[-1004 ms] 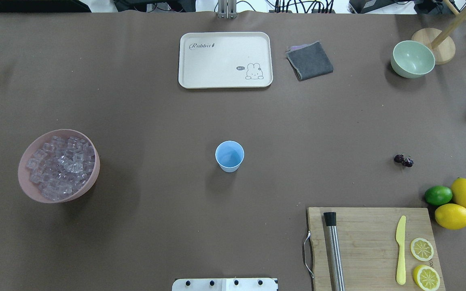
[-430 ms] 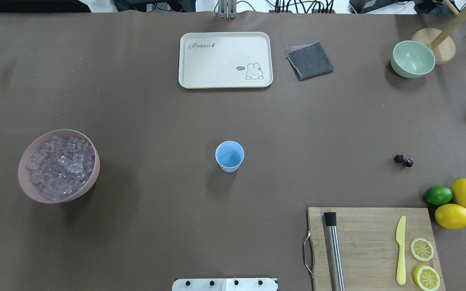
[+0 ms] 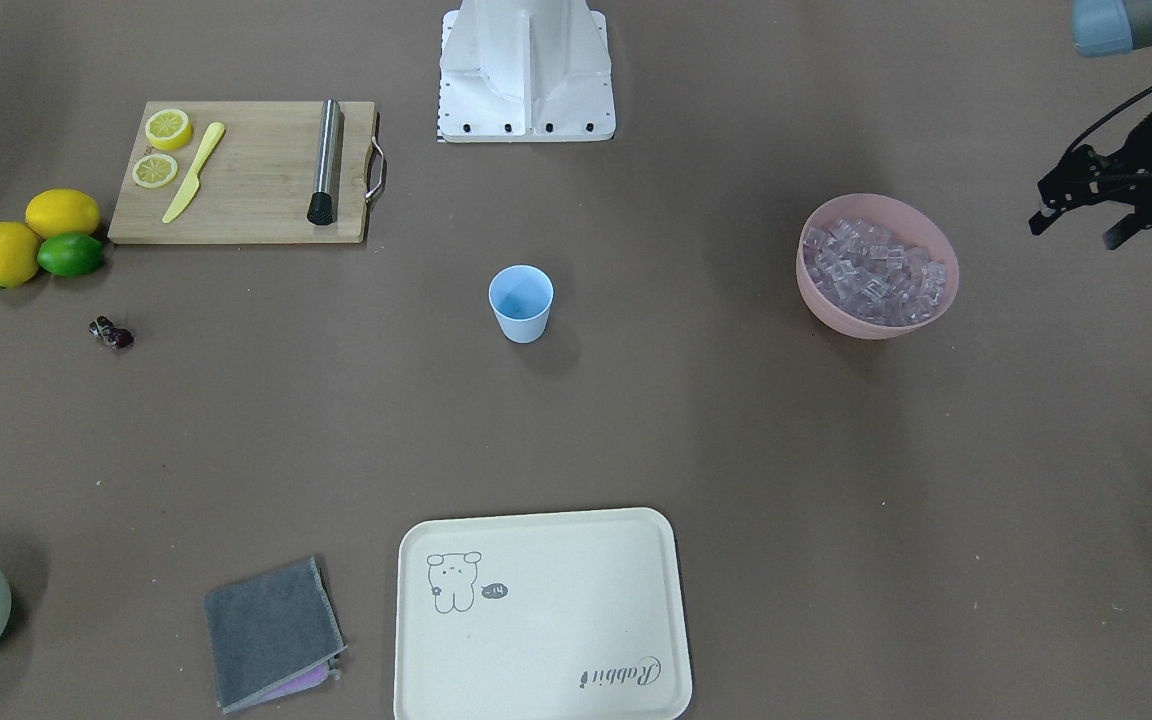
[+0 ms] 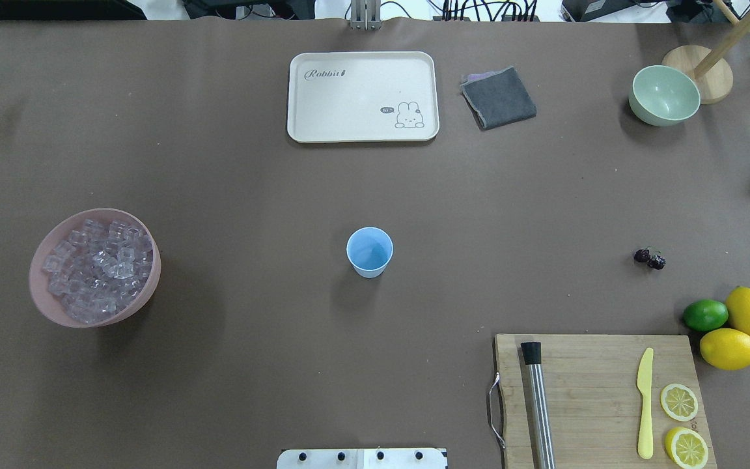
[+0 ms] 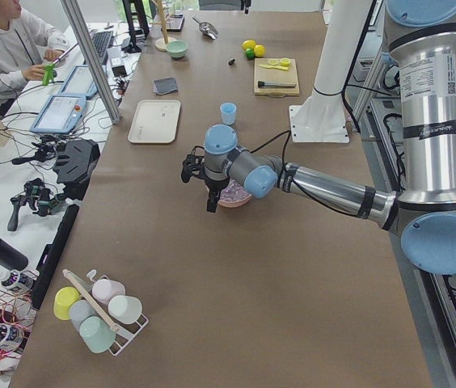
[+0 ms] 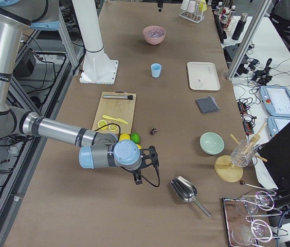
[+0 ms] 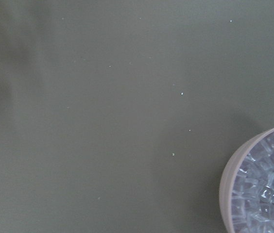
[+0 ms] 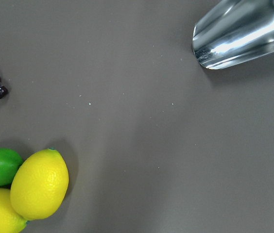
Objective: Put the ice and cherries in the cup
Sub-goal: 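Reach the left gripper into the pink bowl and grasp an ice cube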
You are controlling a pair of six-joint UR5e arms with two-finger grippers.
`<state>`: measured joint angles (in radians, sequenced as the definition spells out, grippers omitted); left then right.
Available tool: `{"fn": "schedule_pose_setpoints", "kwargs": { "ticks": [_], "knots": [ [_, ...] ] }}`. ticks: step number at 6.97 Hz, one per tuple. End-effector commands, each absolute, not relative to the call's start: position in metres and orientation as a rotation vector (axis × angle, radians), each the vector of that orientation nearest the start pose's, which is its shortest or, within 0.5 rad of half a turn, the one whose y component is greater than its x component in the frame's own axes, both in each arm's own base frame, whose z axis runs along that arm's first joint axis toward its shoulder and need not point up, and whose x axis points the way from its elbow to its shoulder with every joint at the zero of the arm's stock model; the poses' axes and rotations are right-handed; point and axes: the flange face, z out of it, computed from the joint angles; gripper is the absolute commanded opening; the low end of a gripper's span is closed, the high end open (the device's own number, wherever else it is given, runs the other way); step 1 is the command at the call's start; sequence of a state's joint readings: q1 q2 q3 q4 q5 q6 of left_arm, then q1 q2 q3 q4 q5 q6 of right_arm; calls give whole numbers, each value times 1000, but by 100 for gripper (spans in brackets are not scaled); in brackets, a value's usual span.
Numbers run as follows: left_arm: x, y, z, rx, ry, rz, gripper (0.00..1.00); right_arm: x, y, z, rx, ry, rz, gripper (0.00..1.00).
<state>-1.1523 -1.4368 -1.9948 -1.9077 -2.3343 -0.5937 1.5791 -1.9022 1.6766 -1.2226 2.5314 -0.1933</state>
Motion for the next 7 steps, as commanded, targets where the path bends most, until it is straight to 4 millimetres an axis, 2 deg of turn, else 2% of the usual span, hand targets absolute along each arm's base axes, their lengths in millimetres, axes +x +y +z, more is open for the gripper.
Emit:
{"fn": "schedule_pose_setpoints", "kwargs": {
  "ticks": [1, 2, 3, 7],
  "knots": [
    [178, -414, 424, 80, 996, 29, 89, 54, -350, 701, 201, -946, -225, 100],
    [205, -406, 415, 41, 1015, 34, 85, 54, -349, 703, 198, -946, -224, 100],
    [222, -398, 415, 27, 1033, 50, 84, 54, -349, 704, 196, -946, -224, 100],
    [266, -384, 443, 23, 1046, 102, 74, 55, -346, 707, 191, -945, -220, 100]
  ]
}}
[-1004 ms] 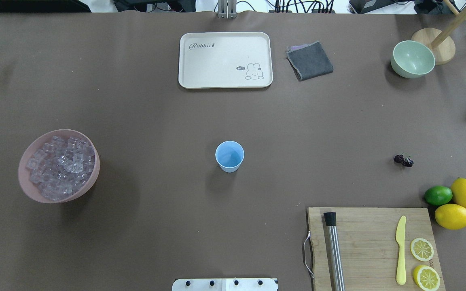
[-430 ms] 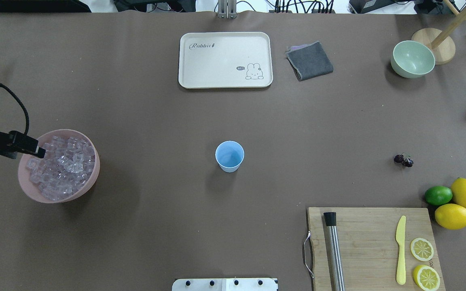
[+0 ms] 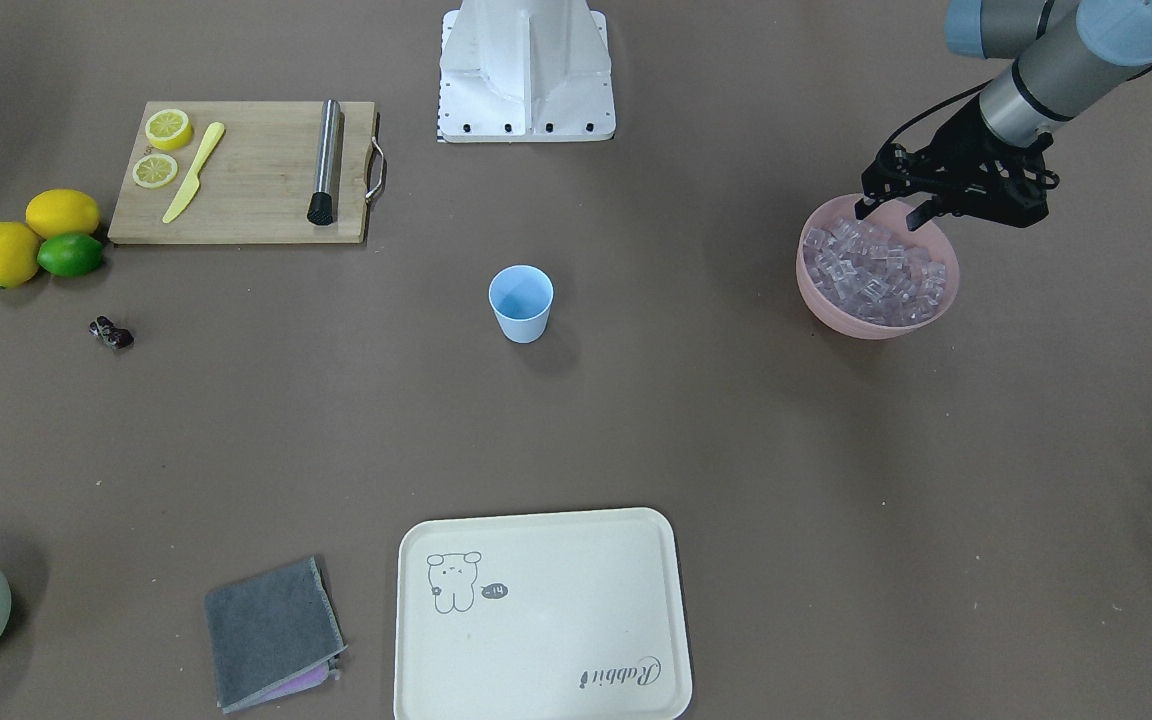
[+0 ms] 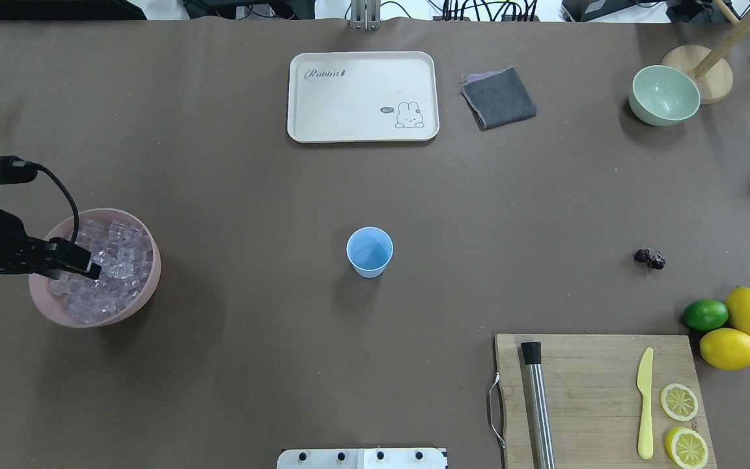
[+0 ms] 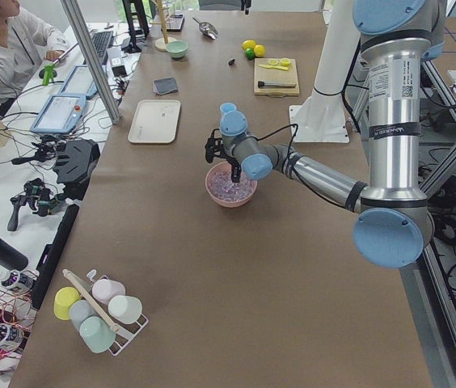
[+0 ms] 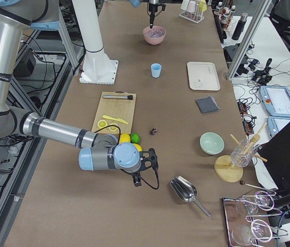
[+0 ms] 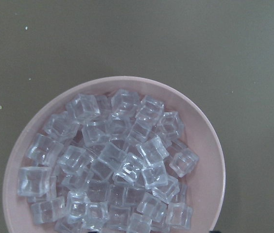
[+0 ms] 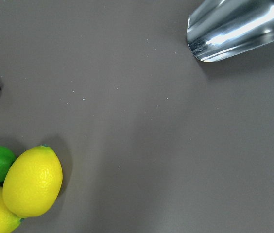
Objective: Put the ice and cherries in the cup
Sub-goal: 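Reach the left gripper into the pink bowl and grasp an ice cube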
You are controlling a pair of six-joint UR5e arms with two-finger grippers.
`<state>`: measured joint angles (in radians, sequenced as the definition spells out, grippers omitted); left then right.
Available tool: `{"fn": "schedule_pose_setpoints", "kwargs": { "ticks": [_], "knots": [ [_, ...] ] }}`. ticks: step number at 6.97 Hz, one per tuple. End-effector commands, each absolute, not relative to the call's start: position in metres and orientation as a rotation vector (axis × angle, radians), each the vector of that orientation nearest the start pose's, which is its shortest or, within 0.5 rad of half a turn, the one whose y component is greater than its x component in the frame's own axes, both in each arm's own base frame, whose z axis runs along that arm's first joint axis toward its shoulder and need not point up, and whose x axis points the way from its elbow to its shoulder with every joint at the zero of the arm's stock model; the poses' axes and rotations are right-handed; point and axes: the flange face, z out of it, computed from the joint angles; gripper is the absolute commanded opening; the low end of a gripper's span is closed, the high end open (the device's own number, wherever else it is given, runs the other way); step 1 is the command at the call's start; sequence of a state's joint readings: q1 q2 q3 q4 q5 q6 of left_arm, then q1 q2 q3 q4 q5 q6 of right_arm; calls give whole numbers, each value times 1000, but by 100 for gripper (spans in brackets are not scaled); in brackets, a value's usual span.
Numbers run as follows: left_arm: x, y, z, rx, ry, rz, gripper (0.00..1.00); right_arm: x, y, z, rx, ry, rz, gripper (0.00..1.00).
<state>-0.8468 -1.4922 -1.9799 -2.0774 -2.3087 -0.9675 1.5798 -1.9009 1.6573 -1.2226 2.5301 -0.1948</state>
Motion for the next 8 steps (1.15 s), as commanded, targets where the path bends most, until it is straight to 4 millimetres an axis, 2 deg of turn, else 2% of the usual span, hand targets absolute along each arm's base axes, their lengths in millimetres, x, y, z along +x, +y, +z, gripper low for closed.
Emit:
{"fn": "schedule_pose_setpoints", "kwargs": {
  "ticks": [1, 4, 6, 8],
  "knots": [
    [279, -379, 443, 39, 1030, 121, 73, 55, -345, 707, 191, -945, -220, 100],
    [287, -366, 451, 60, 1021, 156, 72, 55, -340, 710, 182, -946, -215, 100],
    [288, -365, 455, 83, 1010, 190, 70, 55, -336, 712, 176, -947, -213, 100],
    [301, -364, 462, 92, 984, 197, 70, 55, -334, 713, 176, -947, -212, 100]
  ]
}}
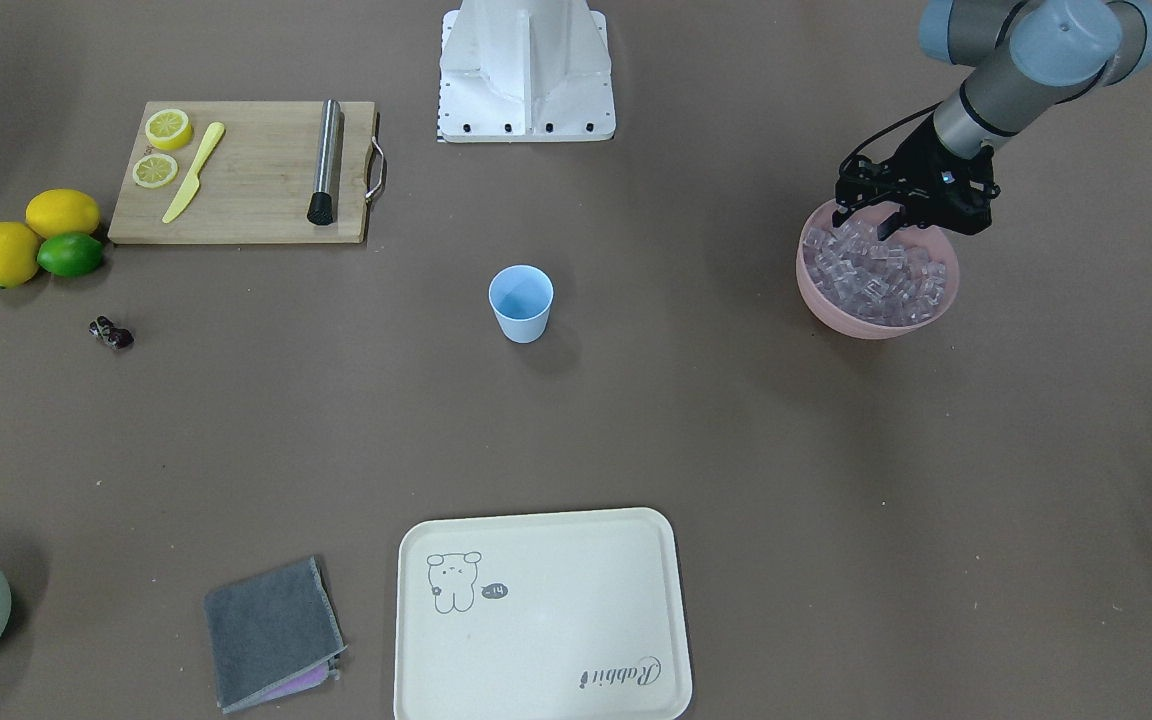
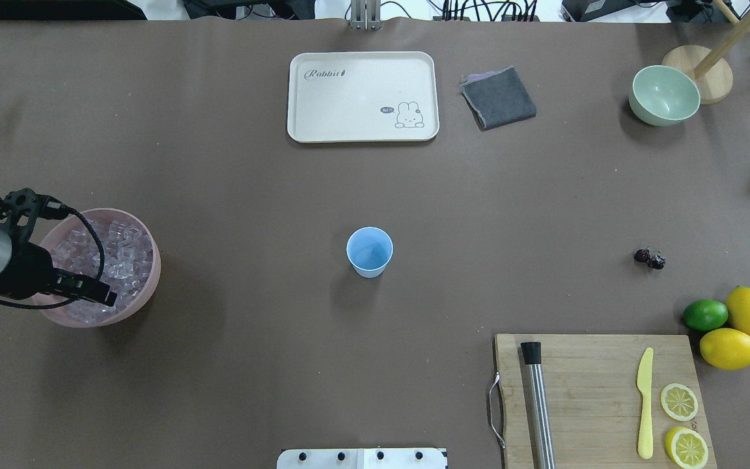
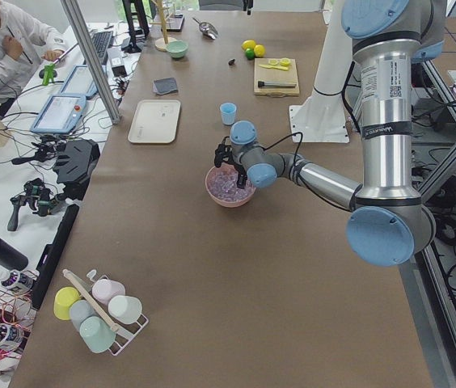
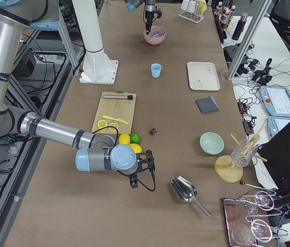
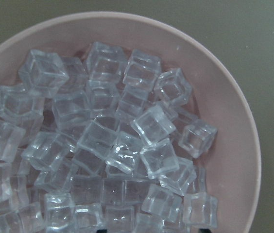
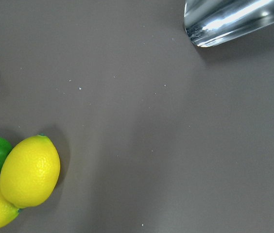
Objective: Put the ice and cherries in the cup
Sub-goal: 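Reach the left gripper into the pink bowl and grasp an ice cube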
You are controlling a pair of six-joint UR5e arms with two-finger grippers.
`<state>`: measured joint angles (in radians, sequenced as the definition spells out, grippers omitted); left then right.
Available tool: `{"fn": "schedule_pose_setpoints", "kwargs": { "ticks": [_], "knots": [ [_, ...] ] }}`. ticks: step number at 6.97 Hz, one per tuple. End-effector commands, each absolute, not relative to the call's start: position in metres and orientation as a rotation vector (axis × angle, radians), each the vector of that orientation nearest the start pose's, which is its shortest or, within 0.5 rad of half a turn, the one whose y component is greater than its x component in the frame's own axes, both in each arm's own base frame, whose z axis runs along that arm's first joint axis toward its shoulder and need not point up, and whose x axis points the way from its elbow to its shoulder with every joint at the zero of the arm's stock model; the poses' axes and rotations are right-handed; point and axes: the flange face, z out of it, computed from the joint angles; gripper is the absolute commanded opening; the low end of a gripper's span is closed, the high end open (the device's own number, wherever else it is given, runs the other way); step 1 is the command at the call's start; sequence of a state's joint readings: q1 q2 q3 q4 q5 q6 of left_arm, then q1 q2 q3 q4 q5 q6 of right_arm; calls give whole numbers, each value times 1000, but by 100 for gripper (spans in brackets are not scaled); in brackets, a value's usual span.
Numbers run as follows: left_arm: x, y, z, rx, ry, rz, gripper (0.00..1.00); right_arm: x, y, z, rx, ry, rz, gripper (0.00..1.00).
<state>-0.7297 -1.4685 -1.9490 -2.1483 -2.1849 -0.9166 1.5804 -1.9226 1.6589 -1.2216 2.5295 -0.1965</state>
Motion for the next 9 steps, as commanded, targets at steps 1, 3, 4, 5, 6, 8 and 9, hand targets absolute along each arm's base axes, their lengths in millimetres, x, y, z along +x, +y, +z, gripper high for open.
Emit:
{"fn": "schedule_pose_setpoints", "kwargs": {
  "ticks": [1, 3, 4, 5, 6, 8, 9],
  "knots": [
    [300, -363, 462, 94, 983, 196, 70, 55, -335, 713, 177, -947, -213, 100],
    [299, -362, 465, 88, 980, 195, 64, 56, -336, 710, 182, -948, -212, 100],
    [299, -362, 464, 90, 982, 196, 62, 56, -336, 710, 182, -948, -212, 100],
    [300, -362, 462, 91, 984, 197, 62, 56, -336, 710, 183, -948, -212, 100],
    [301, -361, 462, 89, 983, 197, 62, 56, -336, 710, 183, -948, -212, 100],
    [302, -361, 464, 86, 983, 198, 62, 56, -337, 707, 189, -948, -213, 100],
    [305, -360, 462, 83, 985, 202, 62, 56, -337, 707, 188, -949, -212, 100]
  ]
}}
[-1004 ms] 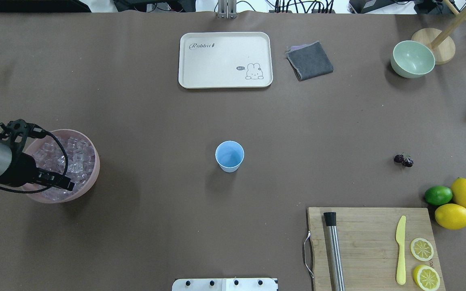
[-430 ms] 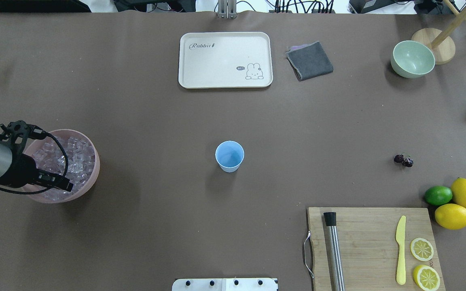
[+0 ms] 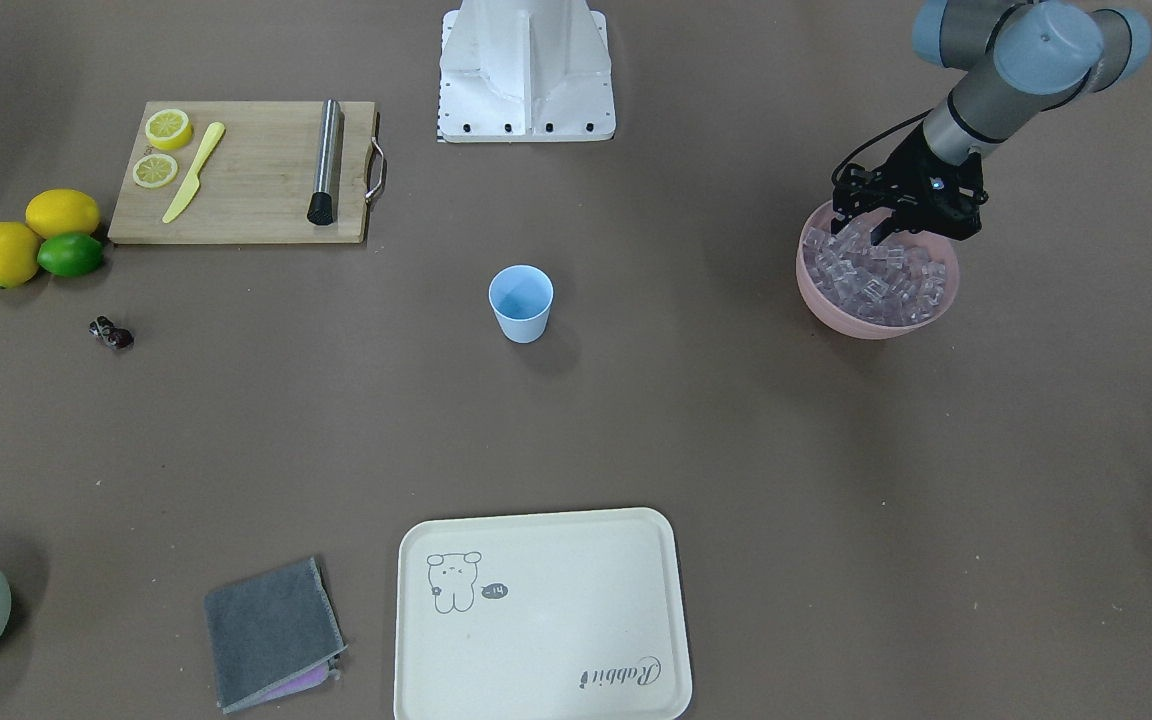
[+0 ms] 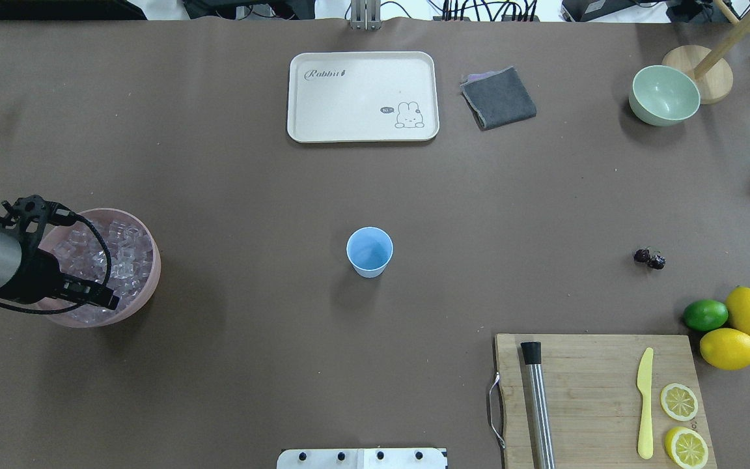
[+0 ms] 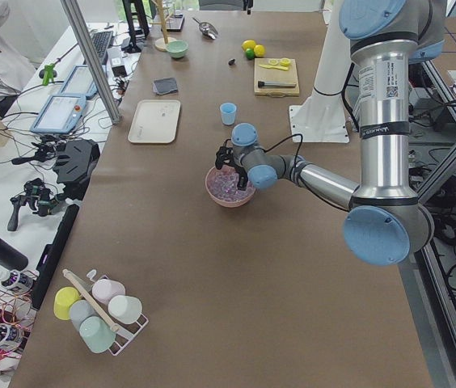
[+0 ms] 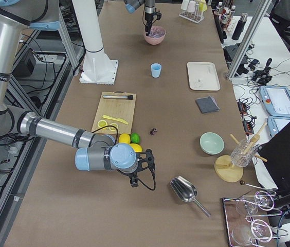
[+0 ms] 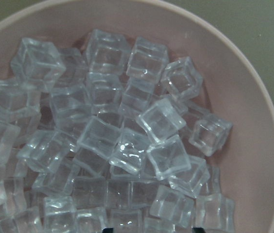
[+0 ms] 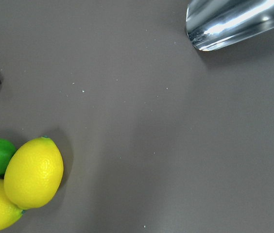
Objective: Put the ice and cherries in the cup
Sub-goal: 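Reach the left gripper into the pink bowl and grasp an ice cube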
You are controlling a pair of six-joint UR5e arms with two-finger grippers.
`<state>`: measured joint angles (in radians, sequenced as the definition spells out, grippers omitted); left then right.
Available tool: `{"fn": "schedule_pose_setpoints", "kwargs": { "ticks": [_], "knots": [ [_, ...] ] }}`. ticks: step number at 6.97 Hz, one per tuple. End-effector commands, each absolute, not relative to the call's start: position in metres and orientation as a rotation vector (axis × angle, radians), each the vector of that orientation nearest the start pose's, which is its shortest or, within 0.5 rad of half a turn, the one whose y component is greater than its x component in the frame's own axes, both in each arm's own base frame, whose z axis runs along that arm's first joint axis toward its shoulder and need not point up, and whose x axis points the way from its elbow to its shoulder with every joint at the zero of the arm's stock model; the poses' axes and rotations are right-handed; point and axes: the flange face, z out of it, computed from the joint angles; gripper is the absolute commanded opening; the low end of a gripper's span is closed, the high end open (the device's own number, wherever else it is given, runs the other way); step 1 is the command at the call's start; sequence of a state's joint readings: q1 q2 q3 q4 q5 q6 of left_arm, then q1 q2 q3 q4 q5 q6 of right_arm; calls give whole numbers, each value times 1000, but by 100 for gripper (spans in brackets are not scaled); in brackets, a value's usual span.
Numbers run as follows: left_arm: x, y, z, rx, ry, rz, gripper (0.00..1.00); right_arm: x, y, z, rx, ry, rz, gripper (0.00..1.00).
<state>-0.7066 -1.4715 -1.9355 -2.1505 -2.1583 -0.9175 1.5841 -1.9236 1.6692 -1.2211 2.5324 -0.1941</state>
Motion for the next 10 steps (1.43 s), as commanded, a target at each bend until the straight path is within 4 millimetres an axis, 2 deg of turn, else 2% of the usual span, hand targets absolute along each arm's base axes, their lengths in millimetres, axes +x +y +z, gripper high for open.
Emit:
{"fn": "schedule_pose_setpoints", "kwargs": {
  "ticks": [1, 2, 3, 4, 5, 7, 8, 9, 10],
  "knots": [
    [307, -359, 462, 80, 987, 203, 57, 57, -337, 707, 190, -948, -210, 100],
    [309, -357, 462, 77, 987, 205, 50, 58, -337, 707, 191, -948, -209, 100],
    [308, -356, 467, 70, 978, 203, 32, 58, -337, 706, 193, -948, -210, 100],
    [306, -356, 467, 69, 978, 200, 7, 58, -337, 706, 193, -948, -208, 100],
    [306, -355, 465, 65, 984, 203, 0, 58, -337, 706, 193, -948, -208, 100],
    [291, -357, 449, 65, 1023, 201, 0, 60, -337, 704, 198, -948, -206, 100],
    [250, -377, 435, 48, 1097, 169, 0, 60, -337, 705, 196, -949, -203, 100],
    [223, -386, 403, 60, 1172, 155, 0, 60, -337, 705, 196, -950, -203, 100],
    [231, -394, 378, 64, 1208, 147, 0, 60, -337, 705, 196, -950, -203, 100]
  ]
}}
